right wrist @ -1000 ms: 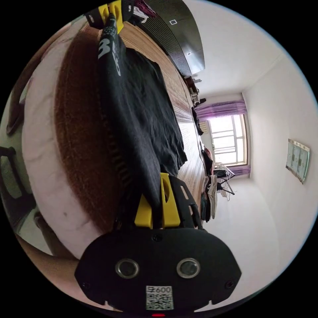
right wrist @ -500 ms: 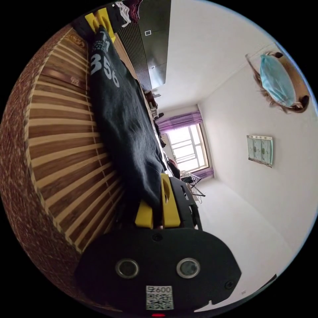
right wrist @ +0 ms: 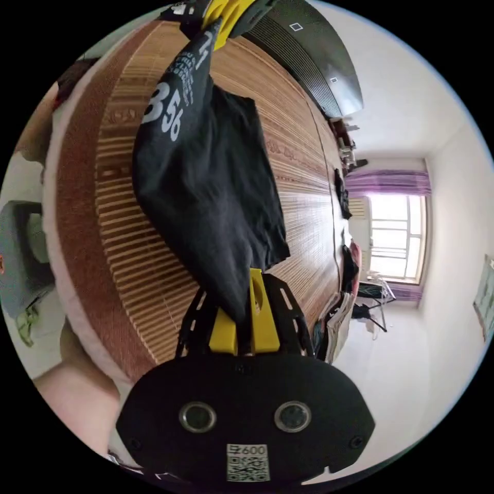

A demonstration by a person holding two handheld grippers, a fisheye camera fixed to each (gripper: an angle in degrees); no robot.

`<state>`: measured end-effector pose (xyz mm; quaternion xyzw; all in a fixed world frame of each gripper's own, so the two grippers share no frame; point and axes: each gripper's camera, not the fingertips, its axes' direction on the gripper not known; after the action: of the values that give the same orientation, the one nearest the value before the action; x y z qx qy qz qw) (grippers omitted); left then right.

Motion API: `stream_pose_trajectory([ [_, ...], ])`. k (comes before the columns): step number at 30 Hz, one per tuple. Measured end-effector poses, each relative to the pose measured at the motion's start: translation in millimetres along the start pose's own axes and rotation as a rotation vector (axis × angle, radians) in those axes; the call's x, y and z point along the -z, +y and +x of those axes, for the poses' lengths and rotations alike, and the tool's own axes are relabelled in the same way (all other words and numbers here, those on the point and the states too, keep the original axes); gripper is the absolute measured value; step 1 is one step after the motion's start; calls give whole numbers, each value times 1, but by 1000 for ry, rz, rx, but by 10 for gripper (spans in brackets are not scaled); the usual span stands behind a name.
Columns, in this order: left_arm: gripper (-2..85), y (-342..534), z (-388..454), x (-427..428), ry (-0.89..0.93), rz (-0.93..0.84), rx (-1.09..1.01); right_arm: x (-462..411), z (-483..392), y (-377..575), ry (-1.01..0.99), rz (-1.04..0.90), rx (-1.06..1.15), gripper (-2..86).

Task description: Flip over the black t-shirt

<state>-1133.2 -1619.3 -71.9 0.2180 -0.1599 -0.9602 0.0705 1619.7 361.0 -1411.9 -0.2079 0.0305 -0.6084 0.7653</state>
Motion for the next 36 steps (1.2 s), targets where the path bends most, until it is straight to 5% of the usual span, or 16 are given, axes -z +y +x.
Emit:
stream_pose_trajectory([
  [5, 20, -70, -64, 137, 140, 12, -97, 131, 205, 83, -567, 36, -25, -7],
  [8, 25, -137, -88, 179, 142, 75, -266, 156, 296, 136, -708, -70, 63, -7],
  [17, 20, -355, -195, 322, -76, 399, -219, 242, 590, 276, -486, -302, -274, -8],
  [21, 16, -407, -192, 342, -202, 521, -272, 281, 624, 296, -392, -400, -306, -8],
  [25, 13, -451, -186, 333, -53, 629, -187, 314, 640, 310, -477, -447, -297, -8],
  [30, 16, -487, -105, 320, -86, 570, -300, 334, 635, 332, -641, -434, -245, -8],
  [36, 18, -554, -51, 319, 85, 487, -292, 346, 633, 380, -831, -323, -141, -7],
])
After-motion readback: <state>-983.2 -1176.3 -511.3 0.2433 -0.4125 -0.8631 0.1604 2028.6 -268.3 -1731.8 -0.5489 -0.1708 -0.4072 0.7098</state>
